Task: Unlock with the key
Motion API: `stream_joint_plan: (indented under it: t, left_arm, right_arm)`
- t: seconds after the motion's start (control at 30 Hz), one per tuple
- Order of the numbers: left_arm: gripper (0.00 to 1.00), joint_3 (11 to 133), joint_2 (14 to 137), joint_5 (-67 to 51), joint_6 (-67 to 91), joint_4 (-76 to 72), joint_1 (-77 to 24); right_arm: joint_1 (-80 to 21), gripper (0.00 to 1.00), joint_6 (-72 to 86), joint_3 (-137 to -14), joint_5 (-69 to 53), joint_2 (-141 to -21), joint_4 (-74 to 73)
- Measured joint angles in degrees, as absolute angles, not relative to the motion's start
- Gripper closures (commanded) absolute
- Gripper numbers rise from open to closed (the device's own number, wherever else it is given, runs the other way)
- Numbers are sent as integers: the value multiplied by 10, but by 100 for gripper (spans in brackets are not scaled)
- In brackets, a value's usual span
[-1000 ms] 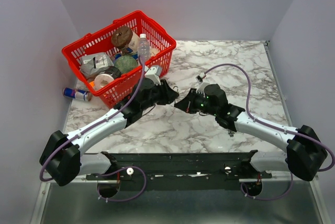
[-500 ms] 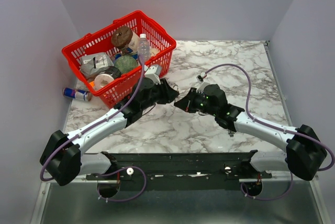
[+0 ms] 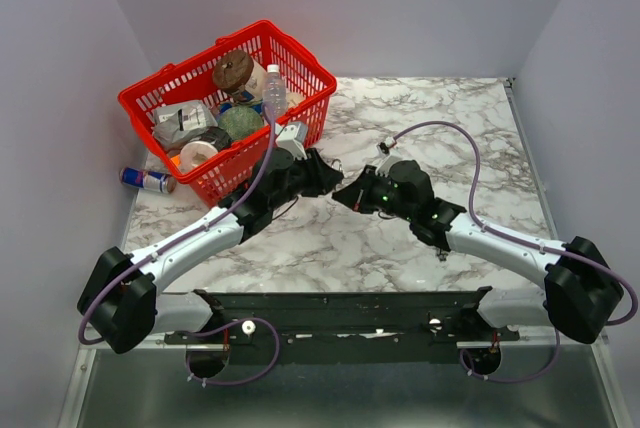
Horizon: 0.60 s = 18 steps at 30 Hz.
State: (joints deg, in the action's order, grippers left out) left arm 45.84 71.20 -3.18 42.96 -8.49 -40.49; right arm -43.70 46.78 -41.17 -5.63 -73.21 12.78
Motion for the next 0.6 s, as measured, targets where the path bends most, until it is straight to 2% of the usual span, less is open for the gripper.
stream_joint_plan:
  t: [0.6]
  left_arm:
    - [100, 458, 722, -17, 414, -110, -417]
  right_arm:
    - [-418, 99, 468, -411, -56, -722, 128]
